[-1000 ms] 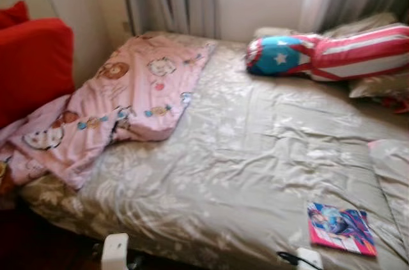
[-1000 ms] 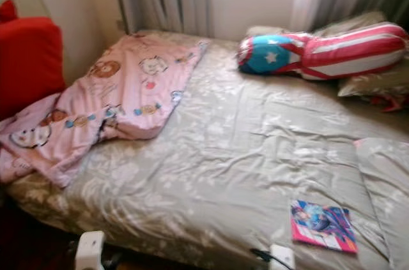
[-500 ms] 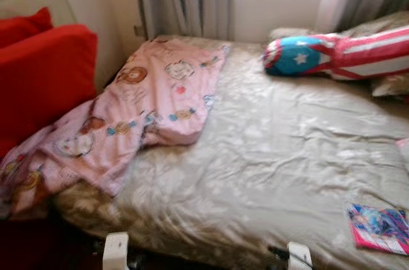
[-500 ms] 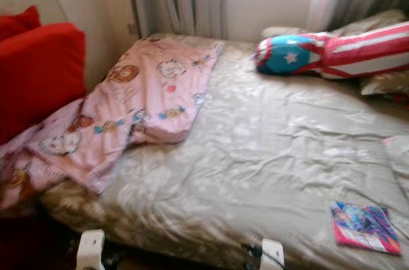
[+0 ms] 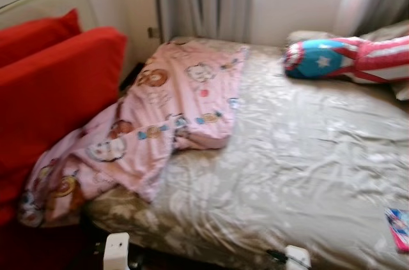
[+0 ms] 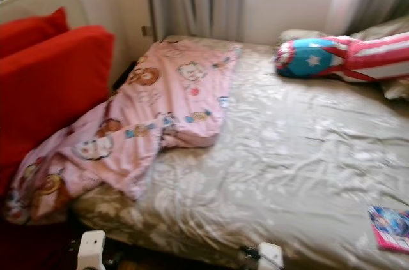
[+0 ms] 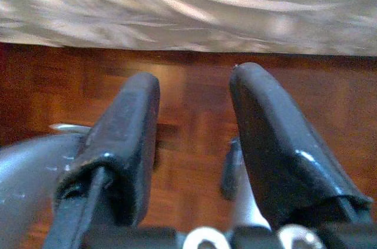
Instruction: Clean up the room
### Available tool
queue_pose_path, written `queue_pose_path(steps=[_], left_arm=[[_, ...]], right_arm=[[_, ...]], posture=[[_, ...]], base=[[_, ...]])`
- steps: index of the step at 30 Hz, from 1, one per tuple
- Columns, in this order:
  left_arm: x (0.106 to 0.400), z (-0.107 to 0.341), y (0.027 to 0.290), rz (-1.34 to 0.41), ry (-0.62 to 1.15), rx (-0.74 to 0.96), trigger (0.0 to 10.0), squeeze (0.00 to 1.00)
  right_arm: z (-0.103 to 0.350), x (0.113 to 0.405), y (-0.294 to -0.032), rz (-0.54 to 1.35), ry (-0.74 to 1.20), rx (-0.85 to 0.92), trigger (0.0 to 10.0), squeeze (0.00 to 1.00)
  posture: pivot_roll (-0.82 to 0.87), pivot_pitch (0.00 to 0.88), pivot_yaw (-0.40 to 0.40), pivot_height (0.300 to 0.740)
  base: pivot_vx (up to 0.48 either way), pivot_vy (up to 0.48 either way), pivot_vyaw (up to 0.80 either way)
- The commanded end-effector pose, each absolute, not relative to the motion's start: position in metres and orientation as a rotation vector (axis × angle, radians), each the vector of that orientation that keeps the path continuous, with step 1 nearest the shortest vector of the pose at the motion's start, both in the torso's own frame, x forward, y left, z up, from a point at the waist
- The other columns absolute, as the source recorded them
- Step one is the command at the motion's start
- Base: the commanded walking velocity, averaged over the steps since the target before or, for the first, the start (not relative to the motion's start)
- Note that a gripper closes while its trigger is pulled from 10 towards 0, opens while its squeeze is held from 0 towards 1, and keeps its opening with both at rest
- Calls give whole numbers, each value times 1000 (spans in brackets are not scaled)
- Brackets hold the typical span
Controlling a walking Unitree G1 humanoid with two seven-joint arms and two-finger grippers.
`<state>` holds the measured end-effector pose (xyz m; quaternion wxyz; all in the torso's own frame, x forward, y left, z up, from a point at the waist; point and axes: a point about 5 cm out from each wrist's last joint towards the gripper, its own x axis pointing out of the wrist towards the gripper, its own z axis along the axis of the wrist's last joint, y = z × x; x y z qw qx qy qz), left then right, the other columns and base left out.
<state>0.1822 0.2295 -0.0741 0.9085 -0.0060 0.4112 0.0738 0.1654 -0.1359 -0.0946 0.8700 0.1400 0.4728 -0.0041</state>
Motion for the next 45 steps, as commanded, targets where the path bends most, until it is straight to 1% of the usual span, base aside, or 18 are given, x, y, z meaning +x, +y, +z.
queue_pose_path(steps=[1,3,4,7,9,11,12,17,19,22,26,28,33,37,45], left_arm=[[182,-76,223,136,856,-15,10000,0],[183,-75,223,136,854,-15,10000,0],[184,-75,223,135,851,-14,10000,0],[185,-74,223,132,846,-12,10000,0],[185,-74,223,131,845,-12,10000,0],[185,-74,222,131,845,-12,10000,0],[185,-74,222,127,846,-7,10000,0],[184,-75,221,129,853,-4,10000,0],[184,-75,221,129,855,-3,10000,0],[184,-75,221,129,855,-4,10000,0],[184,-75,222,131,847,-11,10000,0],[184,-75,223,130,845,-11,10000,0],[184,-75,223,127,846,-8,10000,0],[184,-75,222,126,844,-9,10000,0],[186,-74,221,127,843,-12,10000,0]], right_arm=[[-96,161,-155,-50,994,265,10000,0],[-96,160,-161,-55,993,262,10000,0],[-96,159,-171,-66,991,258,10000,0],[-95,158,-178,-74,989,254,10000,0],[-95,159,-178,-75,989,255,10000,0],[-95,160,-173,-69,988,257,10000,0],[-95,161,-167,-61,988,258,10000,0],[-95,165,-152,-43,988,265,10000,0],[-95,165,-151,-41,988,265,10000,0],[-95,165,-156,-46,987,261,10000,0],[-94,163,-170,-57,982,245,10000,0],[-94,163,-172,-58,982,243,10000,0],[-94,162,-178,-45,982,210,10000,0],[-94,160,-179,-56,984,220,10000,0],[-95,161,-174,-50,986,223,10000,0]], posture=[[95,0,-12,740],[96,0,-12,740],[96,0,-12,740],[95,0,-11,740],[94,0,-11,740],[93,0,-12,740],[94,0,-11,740],[90,0,-11,740],[91,0,-11,740],[91,0,-11,740],[90,0,-10,740],[90,0,-10,740],[88,0,-7,740],[87,0,-7,740],[85,0,-7,740]], base=[[0,480,0],[0,480,0],[0,480,0],[0,480,0],[0,480,0],[0,409,0],[0,0,0],[0,0,0],[0,0,0],[0,0,0],[0,0,0],[0,0,0],[0,0,586],[0,0,800],[0,0,800]])
